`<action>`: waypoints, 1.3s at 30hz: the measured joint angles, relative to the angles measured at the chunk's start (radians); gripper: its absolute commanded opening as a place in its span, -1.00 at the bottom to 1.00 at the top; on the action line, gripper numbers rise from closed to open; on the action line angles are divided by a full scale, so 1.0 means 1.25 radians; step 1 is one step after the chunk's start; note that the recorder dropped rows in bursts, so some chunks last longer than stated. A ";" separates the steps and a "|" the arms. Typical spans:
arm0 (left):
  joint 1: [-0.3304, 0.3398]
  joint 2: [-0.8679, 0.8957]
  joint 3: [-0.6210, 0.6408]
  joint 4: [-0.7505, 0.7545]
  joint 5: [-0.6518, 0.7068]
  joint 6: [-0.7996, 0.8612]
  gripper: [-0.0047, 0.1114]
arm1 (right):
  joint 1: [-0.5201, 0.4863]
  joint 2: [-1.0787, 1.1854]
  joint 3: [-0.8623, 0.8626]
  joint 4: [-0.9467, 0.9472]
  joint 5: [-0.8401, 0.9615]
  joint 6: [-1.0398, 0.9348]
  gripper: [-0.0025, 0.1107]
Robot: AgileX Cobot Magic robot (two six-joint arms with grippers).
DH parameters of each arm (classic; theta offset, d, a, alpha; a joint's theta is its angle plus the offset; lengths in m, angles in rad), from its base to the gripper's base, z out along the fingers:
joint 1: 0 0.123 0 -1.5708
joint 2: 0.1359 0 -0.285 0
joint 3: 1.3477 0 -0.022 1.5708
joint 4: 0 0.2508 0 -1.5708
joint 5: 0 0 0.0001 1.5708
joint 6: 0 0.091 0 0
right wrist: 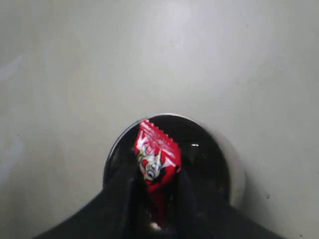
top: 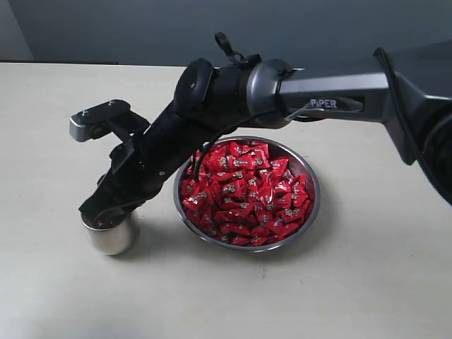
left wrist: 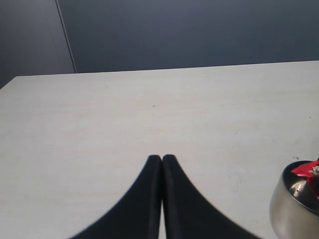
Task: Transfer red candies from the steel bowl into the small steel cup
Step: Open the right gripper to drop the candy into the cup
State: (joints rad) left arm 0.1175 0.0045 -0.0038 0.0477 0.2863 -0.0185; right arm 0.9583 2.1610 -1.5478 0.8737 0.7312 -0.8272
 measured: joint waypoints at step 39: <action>0.000 0.000 0.000 0.000 0.000 0.000 -0.91 | 0.005 0.012 -0.065 -0.116 0.021 0.085 -0.97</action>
State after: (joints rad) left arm 0.1175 0.0045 -0.0038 0.0477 0.2863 -0.0185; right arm 0.9645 2.1756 -1.6294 0.7286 0.7580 -0.7206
